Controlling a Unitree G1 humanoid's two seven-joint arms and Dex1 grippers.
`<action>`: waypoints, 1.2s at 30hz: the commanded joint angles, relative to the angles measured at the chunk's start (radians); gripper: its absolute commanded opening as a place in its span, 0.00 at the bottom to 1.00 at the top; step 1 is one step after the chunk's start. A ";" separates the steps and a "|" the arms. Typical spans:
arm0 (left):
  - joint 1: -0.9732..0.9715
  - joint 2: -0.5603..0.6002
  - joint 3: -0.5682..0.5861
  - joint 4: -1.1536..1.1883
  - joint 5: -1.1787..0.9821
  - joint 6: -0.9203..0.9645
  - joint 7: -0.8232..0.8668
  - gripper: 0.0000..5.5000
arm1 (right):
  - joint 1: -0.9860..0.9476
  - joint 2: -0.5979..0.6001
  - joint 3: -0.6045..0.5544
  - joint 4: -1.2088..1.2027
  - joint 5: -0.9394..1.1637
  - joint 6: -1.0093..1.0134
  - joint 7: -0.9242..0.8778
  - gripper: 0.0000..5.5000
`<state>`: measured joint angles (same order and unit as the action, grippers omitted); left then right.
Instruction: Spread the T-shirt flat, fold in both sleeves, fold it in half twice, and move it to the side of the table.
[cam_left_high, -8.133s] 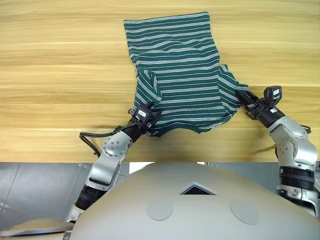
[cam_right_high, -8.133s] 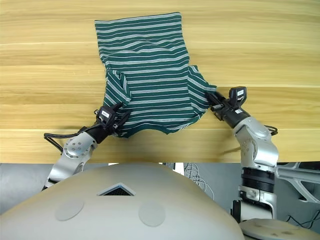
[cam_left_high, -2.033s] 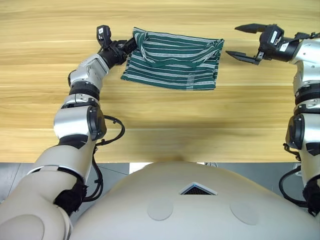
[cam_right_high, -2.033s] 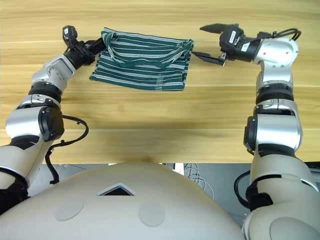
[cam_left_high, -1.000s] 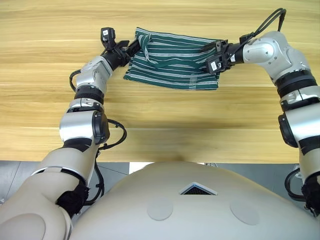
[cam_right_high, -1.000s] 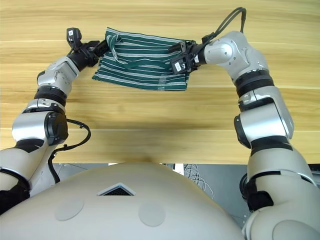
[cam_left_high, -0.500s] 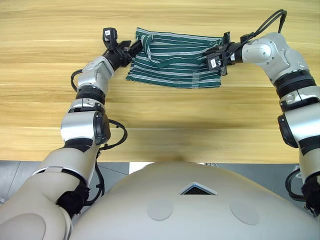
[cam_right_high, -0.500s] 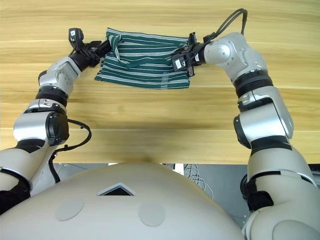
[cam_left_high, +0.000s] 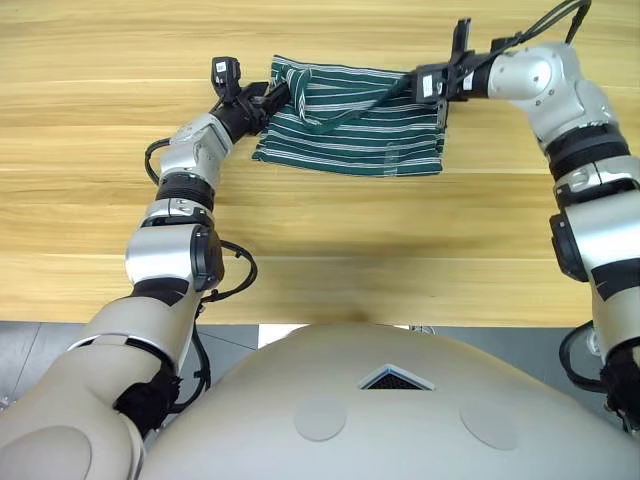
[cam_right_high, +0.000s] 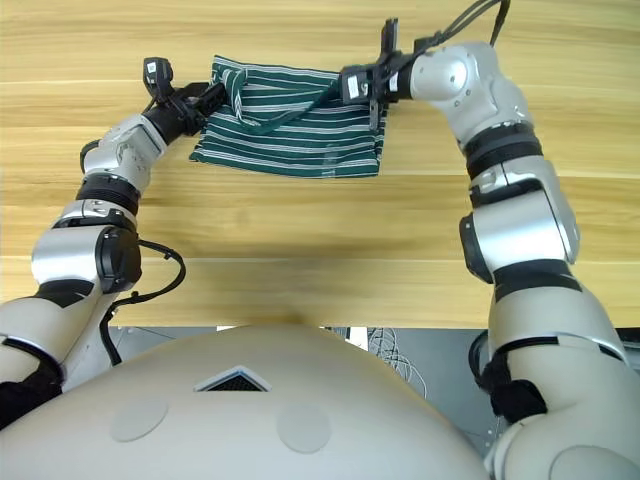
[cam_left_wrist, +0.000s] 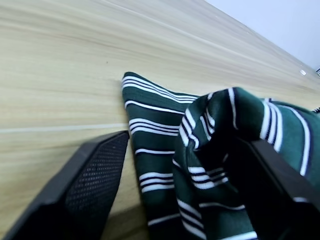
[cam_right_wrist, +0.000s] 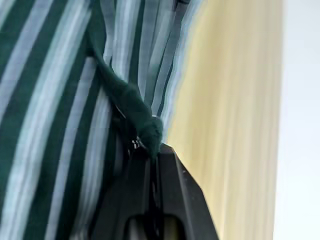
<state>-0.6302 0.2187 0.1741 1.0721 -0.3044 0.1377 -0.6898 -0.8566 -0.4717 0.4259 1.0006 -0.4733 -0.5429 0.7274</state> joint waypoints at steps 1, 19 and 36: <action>0.116 0.002 -0.024 0.022 0.049 -0.004 0.008 0.62 | -0.099 0.071 -0.025 0.150 0.017 0.068 -0.036 0.00; 0.340 0.026 -0.093 -0.359 0.079 -0.063 -0.021 0.62 | -0.124 0.166 -0.174 0.322 0.126 0.294 -0.030 0.40; 0.617 -0.099 -0.313 -0.913 0.338 -0.053 0.391 0.62 | -0.087 0.181 -0.334 0.289 0.241 0.322 -0.281 0.59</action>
<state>-0.0505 0.2096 -0.0818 0.2108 0.0065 0.0449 -0.3687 -0.9671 -0.2800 0.0985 1.3218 -0.2453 -0.1779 0.3949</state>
